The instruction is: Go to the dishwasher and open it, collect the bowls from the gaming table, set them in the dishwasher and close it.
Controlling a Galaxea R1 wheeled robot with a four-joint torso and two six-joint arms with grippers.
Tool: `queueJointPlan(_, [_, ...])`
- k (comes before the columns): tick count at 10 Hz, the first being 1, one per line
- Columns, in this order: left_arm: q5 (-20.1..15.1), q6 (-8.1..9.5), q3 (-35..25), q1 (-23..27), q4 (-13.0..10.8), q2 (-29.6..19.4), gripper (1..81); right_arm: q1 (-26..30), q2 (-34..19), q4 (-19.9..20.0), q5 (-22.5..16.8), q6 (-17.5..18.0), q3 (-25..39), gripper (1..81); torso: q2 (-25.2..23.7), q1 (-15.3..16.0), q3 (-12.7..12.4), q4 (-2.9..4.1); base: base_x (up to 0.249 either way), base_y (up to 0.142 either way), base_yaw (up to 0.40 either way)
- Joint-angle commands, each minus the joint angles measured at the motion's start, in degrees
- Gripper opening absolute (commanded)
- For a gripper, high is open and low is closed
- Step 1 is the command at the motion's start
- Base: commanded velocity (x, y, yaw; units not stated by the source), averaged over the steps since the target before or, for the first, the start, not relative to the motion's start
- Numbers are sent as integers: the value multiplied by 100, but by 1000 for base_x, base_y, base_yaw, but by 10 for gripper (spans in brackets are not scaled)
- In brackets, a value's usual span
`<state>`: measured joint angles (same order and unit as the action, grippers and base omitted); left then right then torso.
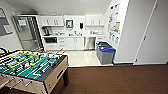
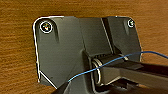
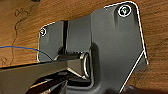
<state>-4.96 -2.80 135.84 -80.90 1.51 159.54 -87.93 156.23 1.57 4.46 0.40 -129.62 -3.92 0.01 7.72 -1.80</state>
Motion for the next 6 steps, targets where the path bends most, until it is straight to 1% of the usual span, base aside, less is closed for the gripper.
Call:
queueJointPlan(1, [-339,-10,-49,342,-19,-80,811,245,-55,36,-297,-40,17,811,0,0,2,0,87,0,0])
queueJointPlan(3, [-339,-10,-49,342,-19,-71,811,262,-28,36,-297,-40,-1,811,2,5,2,0,104,0,0])
queueJointPlan(6, [-348,-18,-49,342,-19,-80,811,254,-11,27,-279,-40,17,811,2,0,0,0,138,0,0])
